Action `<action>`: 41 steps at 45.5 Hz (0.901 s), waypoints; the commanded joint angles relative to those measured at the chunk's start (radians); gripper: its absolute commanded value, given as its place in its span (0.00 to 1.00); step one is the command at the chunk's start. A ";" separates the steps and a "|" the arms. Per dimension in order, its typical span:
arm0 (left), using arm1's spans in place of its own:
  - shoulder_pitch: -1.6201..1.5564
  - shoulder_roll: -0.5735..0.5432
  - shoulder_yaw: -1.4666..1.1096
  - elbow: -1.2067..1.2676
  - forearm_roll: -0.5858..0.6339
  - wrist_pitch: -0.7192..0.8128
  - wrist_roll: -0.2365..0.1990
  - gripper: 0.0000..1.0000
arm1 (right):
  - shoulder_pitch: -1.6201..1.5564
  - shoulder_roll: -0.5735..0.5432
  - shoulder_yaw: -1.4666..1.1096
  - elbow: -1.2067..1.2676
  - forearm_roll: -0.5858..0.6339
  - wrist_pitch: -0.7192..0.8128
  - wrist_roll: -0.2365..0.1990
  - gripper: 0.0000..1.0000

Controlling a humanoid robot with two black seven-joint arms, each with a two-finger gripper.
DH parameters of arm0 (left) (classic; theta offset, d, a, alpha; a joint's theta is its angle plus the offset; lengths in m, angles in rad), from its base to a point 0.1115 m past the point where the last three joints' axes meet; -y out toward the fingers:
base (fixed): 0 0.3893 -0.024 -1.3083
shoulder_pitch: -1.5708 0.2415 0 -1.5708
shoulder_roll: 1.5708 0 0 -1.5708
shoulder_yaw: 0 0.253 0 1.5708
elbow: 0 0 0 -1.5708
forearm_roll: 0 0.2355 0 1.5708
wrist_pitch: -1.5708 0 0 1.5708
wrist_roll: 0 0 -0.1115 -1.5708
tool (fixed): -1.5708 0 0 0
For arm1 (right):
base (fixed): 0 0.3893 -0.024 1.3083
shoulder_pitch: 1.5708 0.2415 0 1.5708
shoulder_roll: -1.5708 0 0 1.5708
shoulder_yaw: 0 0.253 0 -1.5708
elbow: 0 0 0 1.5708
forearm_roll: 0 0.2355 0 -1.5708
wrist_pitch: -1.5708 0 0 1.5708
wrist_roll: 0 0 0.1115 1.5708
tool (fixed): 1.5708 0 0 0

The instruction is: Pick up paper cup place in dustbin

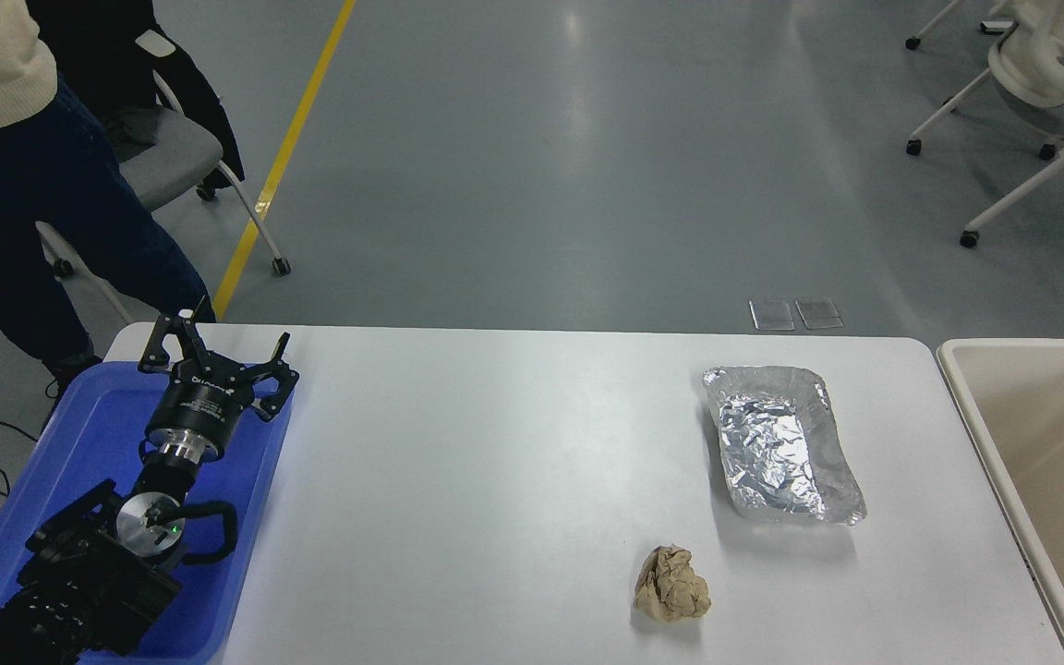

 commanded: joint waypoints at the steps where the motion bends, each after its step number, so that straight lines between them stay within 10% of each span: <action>1: 0.000 0.000 0.000 0.000 0.000 0.000 0.000 1.00 | -0.014 0.026 0.012 -0.016 0.013 -0.056 -0.031 0.00; 2: 0.000 0.000 0.000 0.000 0.000 0.000 0.000 1.00 | -0.014 0.028 0.014 -0.016 0.013 -0.071 -0.031 0.02; 8: 0.000 0.000 0.002 0.000 0.000 0.000 0.000 1.00 | -0.014 0.028 0.014 -0.008 0.013 -0.212 -0.030 0.86; 29: 0.000 0.000 0.002 0.000 0.000 0.000 0.000 1.00 | 0.020 0.002 0.017 0.133 0.016 -0.274 -0.031 0.94; 41: 0.000 0.000 0.002 0.000 0.000 0.000 0.002 1.00 | 0.244 -0.248 -0.006 0.507 0.013 -0.272 -0.030 1.00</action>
